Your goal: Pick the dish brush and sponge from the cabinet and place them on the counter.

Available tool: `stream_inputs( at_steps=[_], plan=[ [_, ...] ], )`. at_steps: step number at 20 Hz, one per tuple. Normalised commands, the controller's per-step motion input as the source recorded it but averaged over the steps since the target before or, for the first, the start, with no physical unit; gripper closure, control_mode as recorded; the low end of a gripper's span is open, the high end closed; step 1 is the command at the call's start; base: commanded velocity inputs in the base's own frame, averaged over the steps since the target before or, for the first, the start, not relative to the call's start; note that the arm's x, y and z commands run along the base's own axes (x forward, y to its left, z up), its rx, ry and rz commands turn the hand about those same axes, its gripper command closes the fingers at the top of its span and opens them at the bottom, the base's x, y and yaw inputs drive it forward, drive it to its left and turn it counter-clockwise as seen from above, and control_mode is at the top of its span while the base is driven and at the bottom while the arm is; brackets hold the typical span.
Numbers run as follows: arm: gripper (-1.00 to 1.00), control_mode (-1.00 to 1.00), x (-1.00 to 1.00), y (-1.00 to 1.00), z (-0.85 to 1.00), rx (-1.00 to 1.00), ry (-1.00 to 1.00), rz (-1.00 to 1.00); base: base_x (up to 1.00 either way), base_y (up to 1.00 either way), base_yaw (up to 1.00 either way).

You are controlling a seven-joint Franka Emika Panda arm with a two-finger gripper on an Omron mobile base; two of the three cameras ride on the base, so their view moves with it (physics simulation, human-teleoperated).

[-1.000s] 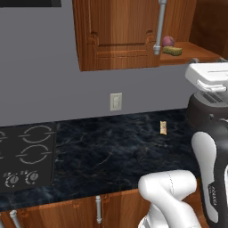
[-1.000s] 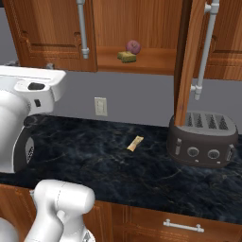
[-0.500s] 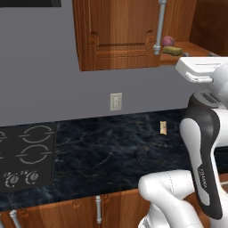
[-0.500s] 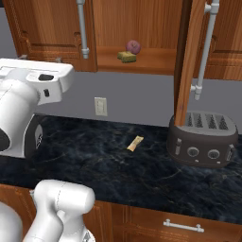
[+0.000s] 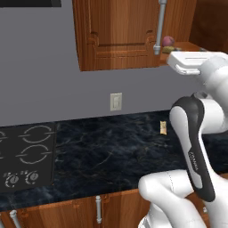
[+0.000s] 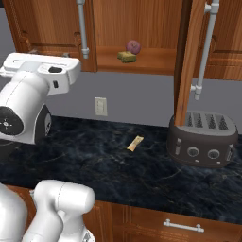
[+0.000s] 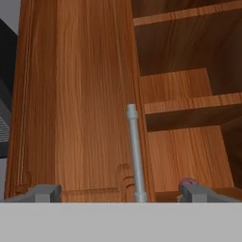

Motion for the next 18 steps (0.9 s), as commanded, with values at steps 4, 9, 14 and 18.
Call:
stream_inputs(
  at_steps=[4,9,14,18],
  plan=[
    [-1.0,-1.0,0.4,0.0,0.04,0.0,0.0,0.0,0.0,0.0,0.0],
    [-1.0,-1.0,0.38,0.0,0.06,0.0,0.0,0.0,0.0,0.0,0.0],
    [-1.0,-1.0,0.37,-0.01,0.0,0.0,0.0,0.0,0.0,0.0,0.0],
    [-1.0,-1.0,0.37,-0.06,0.0,0.0,0.0,0.0,0.0,0.0,0.0]
  ],
)
